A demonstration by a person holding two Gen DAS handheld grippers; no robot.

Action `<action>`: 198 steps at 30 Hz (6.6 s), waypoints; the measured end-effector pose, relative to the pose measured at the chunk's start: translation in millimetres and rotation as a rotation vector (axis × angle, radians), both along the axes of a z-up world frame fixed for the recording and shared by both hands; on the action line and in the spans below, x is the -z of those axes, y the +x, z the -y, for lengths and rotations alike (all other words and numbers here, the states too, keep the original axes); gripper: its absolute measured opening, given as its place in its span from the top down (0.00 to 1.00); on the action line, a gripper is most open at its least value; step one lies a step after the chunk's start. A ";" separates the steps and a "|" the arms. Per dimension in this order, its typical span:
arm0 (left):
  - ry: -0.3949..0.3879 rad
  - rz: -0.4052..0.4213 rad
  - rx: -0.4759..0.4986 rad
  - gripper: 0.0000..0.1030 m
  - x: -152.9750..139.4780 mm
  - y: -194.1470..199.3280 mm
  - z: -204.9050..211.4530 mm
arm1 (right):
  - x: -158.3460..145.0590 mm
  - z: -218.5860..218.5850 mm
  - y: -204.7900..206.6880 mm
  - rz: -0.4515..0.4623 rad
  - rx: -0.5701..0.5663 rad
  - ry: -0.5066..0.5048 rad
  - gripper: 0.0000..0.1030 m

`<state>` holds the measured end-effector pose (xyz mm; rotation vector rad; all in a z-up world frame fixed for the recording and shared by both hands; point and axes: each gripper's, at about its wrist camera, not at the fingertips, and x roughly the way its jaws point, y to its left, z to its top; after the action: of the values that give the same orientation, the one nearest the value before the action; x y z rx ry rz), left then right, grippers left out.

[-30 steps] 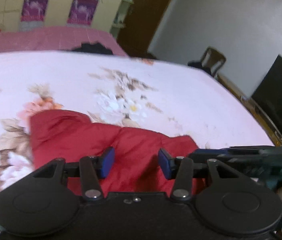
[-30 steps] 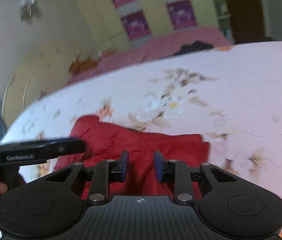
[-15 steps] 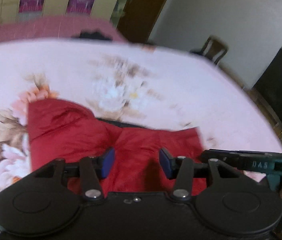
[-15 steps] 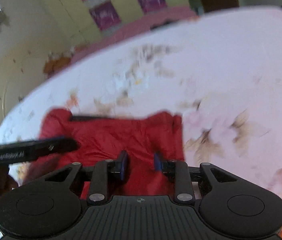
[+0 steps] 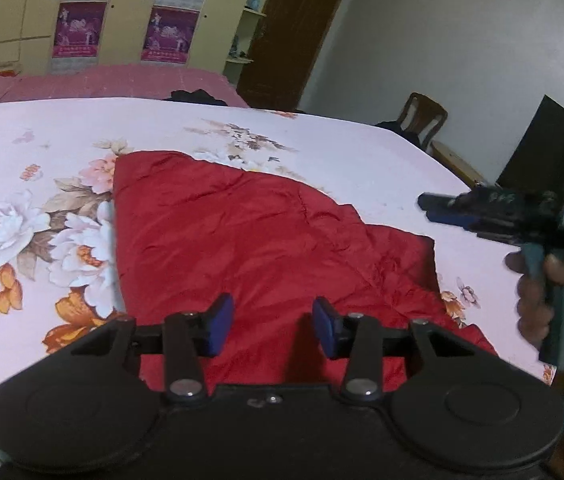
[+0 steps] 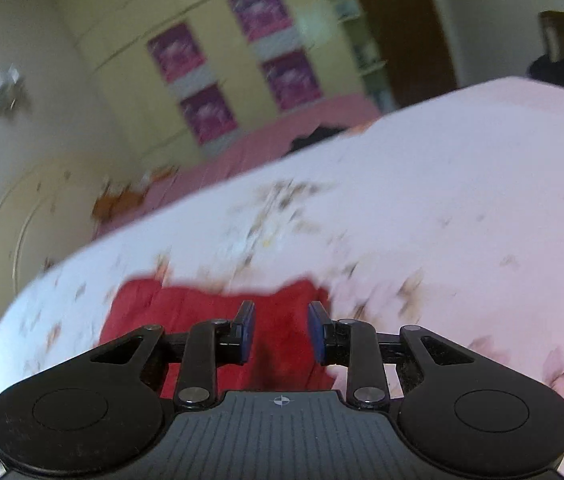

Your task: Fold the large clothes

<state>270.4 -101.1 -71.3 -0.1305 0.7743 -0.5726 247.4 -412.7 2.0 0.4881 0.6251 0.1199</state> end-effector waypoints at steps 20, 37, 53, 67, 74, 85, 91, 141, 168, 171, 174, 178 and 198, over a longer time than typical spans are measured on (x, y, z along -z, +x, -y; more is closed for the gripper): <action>0.099 -0.017 0.010 0.66 27.6 -0.6 25.2 | 66.8 -29.7 8.2 -0.240 -0.191 -0.083 0.87; 0.109 -0.008 0.008 0.66 4.0 -91.4 10.6 | 8.0 -76.2 -114.1 -0.102 -0.450 -0.154 0.87; 0.118 0.075 -0.055 0.66 -10.2 -100.8 11.8 | 12.9 -44.5 -111.8 -0.023 -0.293 -0.089 0.88; 0.137 0.084 -0.070 0.61 0.7 -70.3 25.1 | 35.1 -28.6 -56.4 -0.029 -0.210 0.009 0.88; 0.136 0.060 -0.118 0.61 3.5 -23.3 18.8 | 41.4 -13.5 -5.0 -0.018 -0.180 0.026 0.88; 0.126 0.029 -0.188 0.06 2.2 -15.2 4.7 | 63.8 19.8 7.5 -0.159 -0.111 0.195 0.43; -0.019 -0.087 -0.215 0.16 16.6 9.3 -17.2 | 80.5 29.5 11.9 -0.229 -0.136 0.309 0.27; 0.123 -0.029 -0.086 0.45 -12.0 13.4 -61.2 | -2.9 -120.4 2.0 -0.145 -0.165 0.014 0.77; 0.013 -0.192 -0.301 0.24 34.0 46.1 -337.1 | 74.8 -394.4 92.3 -0.306 -0.363 0.012 0.77; -0.012 -0.191 -0.318 0.15 41.1 43.9 -343.8 | 78.3 -377.4 92.8 -0.304 -0.346 0.070 0.77; -0.063 -0.180 -0.343 0.20 35.1 36.2 -359.6 | 56.2 -358.0 78.8 -0.239 -0.263 0.048 0.60; -0.106 -0.030 -0.358 0.43 7.4 24.1 -377.3 | 12.0 -349.5 55.1 -0.055 -0.286 -0.060 0.69; -0.040 0.030 -0.146 0.49 -9.6 20.6 -338.8 | 6.5 -372.2 39.4 -0.078 -0.384 -0.205 0.96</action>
<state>291.1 237.7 -61.7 -0.2128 0.7182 -0.4508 286.8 -40.5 -4.6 0.1708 0.7941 0.3974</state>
